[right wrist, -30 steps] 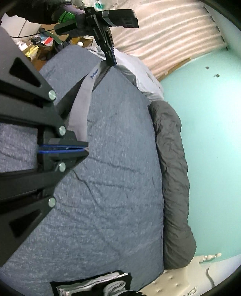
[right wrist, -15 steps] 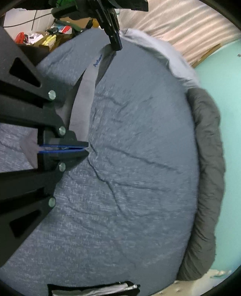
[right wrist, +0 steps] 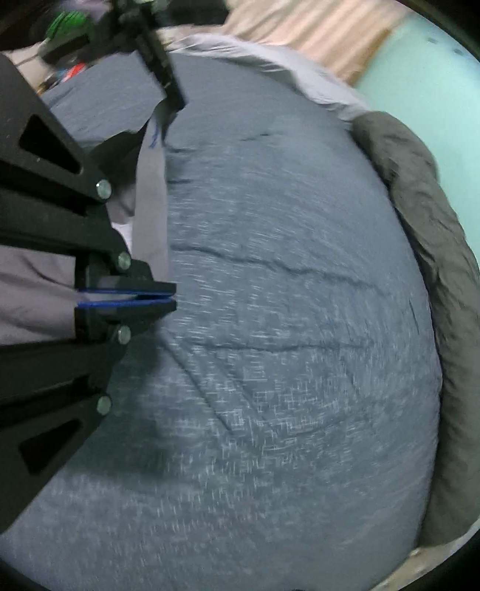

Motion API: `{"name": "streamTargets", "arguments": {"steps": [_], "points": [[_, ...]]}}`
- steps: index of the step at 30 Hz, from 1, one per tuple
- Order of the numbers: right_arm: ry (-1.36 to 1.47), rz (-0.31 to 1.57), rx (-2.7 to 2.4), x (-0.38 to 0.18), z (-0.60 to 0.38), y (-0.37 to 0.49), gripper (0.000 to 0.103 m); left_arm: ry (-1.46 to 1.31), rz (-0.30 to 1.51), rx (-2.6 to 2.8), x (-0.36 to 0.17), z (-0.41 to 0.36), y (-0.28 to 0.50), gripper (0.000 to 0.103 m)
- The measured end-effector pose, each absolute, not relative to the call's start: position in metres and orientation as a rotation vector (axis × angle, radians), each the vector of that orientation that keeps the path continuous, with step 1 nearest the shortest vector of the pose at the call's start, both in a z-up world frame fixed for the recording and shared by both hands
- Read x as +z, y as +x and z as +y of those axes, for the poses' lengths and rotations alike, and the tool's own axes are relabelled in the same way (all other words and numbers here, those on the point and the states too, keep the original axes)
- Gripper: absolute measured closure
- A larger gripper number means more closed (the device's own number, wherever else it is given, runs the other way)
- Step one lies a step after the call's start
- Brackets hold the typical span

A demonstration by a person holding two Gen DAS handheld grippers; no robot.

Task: Fold clothes
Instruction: 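Stretch the waistband between both grippers and lay the briefs flat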

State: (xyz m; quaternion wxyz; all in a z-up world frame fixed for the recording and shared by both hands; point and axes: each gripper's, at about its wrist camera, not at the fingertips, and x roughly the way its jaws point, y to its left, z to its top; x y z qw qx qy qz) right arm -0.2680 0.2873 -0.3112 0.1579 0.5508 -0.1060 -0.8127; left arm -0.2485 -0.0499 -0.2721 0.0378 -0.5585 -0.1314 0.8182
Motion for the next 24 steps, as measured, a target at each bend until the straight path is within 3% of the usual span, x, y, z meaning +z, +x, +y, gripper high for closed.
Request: {"name": "streamTargets", "arguments": {"steps": [3,5,7,12,19,24], "points": [[1.551,-0.383,-2.378,-0.311,0.301,-0.269,0.092,-1.75,-0.472,2.52,-0.289,-0.056,-0.265,0.093],[1.532,-0.414,-2.382,-0.311,0.309,-0.261,0.083,-1.748,-0.503,2.533,-0.291,-0.06,-0.267,0.078],[1.527,-0.413,-2.348,-0.314,0.312,-0.246,0.083,-1.711,-0.498,2.553,-0.286,-0.063,-0.263,0.072],[1.582,-0.352,-2.263,-0.341,0.308,-0.211,0.083,-1.629,-0.422,2.544,-0.273,-0.06,-0.242,0.072],[1.657,-0.347,-2.323,-0.371,0.311,-0.202,0.083,-1.699,-0.287,2.523,-0.302,-0.058,-0.226,0.069],[1.673,-0.154,-2.343,-0.377,0.297,-0.213,0.083,-1.73,-0.239,2.507,-0.319,-0.058,-0.235,0.067]]}}
